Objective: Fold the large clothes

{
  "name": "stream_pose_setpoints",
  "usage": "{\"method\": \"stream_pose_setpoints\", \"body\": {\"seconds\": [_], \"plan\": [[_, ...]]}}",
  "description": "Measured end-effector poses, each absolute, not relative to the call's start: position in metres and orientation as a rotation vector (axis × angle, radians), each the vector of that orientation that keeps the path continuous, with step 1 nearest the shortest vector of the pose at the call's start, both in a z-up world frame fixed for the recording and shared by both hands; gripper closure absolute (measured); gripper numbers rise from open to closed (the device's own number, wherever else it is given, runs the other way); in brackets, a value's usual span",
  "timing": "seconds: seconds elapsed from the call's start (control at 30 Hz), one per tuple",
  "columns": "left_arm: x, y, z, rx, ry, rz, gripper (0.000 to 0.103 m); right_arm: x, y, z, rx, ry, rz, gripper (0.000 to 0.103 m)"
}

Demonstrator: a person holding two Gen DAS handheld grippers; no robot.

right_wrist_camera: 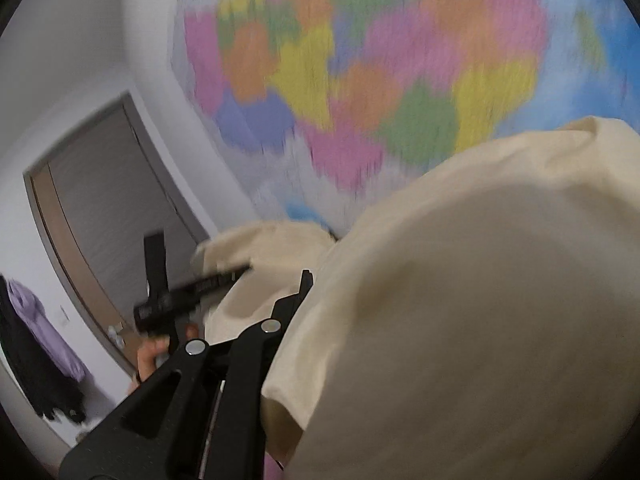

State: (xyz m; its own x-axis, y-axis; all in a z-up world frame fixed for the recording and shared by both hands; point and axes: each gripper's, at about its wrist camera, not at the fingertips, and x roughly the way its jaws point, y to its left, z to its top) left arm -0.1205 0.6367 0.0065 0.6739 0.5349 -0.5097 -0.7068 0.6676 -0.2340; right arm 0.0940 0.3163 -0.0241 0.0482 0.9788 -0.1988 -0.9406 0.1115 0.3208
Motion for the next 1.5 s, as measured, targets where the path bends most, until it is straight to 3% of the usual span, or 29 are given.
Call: {"method": "stream_pose_setpoints", "body": {"seconds": [0.17, 0.3, 0.37, 0.47, 0.67, 0.8, 0.9, 1.07, 1.23, 1.5], "plan": [[-0.120, 0.679, -0.094, -0.532, 0.608, 0.832, 0.079, 0.098, 0.348, -0.128, -0.012, 0.688, 1.436, 0.084], [-0.135, 0.692, -0.129, -0.638, 0.616, 0.817, 0.072, 0.099, 0.328, -0.134, 0.004, 0.749, 1.464, 0.065], [-0.137, 0.694, -0.129, -0.637, 0.613, 0.822, 0.069, 0.097, 0.313, -0.129, -0.021, 0.760, 1.477, 0.048], [-0.137, 0.696, -0.128, -0.624, 0.636, 0.842, 0.062, 0.095, 0.284, -0.127, -0.062, 0.760, 1.477, 0.042], [-0.139, 0.652, -0.118, -0.421, 0.697, 0.946, 0.037, 0.087, 0.224, -0.112, -0.210, 0.658, 1.406, 0.047], [-0.159, 0.627, -0.102, -0.393, 0.669, 0.954, 0.034, 0.079, 0.199, -0.091, -0.236, 0.550, 1.371, 0.055], [-0.175, 0.604, -0.083, -0.332, 0.600, 0.969, 0.026, 0.082, 0.192, -0.079, -0.193, 0.499, 1.362, 0.055], [-0.172, 0.558, -0.069, -0.274, 0.571, 0.822, 0.023, 0.103, 0.225, -0.081, -0.169, 0.516, 1.256, 0.055], [-0.144, 0.529, -0.087, -0.300, 0.629, 0.688, 0.022, 0.112, 0.271, -0.121, -0.300, 0.644, 1.232, 0.057], [-0.133, 0.531, -0.105, -0.343, 0.653, 0.683, 0.017, 0.115, 0.272, -0.124, -0.342, 0.663, 1.228, 0.056]]}}
